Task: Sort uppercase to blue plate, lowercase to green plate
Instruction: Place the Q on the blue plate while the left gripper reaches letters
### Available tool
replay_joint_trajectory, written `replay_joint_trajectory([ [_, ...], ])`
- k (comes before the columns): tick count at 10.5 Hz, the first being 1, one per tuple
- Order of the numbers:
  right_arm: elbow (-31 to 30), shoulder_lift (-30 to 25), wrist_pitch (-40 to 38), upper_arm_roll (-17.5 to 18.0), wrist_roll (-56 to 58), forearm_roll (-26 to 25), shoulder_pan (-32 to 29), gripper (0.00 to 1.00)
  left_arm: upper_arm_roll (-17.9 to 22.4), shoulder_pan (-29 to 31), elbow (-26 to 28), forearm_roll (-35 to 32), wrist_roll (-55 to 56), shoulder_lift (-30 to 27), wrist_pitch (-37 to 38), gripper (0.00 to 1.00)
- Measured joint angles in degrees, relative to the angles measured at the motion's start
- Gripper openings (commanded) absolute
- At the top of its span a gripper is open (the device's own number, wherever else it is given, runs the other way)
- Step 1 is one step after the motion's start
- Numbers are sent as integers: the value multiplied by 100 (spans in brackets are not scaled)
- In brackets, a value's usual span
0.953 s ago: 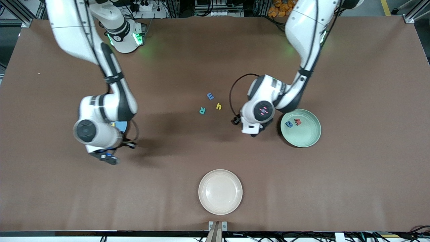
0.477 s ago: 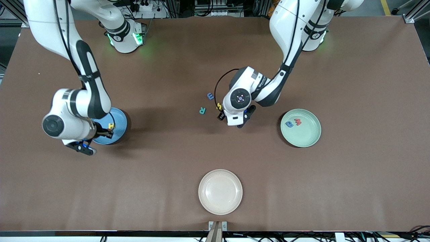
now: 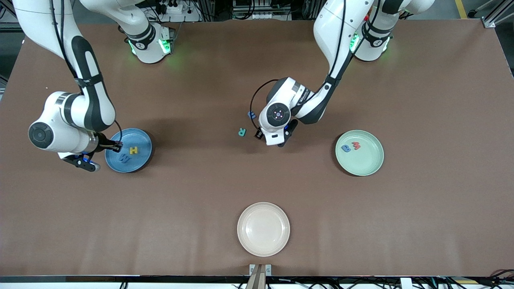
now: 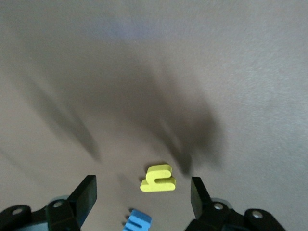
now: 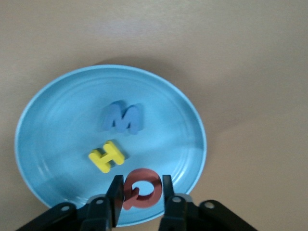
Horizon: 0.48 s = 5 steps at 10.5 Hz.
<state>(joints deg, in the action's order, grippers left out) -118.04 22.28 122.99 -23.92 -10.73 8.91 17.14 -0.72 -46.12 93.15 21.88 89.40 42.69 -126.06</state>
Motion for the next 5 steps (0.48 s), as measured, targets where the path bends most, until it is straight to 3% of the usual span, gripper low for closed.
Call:
replay_joint_trajectory([
  [5,18,-1,54,-3,6,0,-32,100,13,-50,-11,12,115,87,-272,76],
])
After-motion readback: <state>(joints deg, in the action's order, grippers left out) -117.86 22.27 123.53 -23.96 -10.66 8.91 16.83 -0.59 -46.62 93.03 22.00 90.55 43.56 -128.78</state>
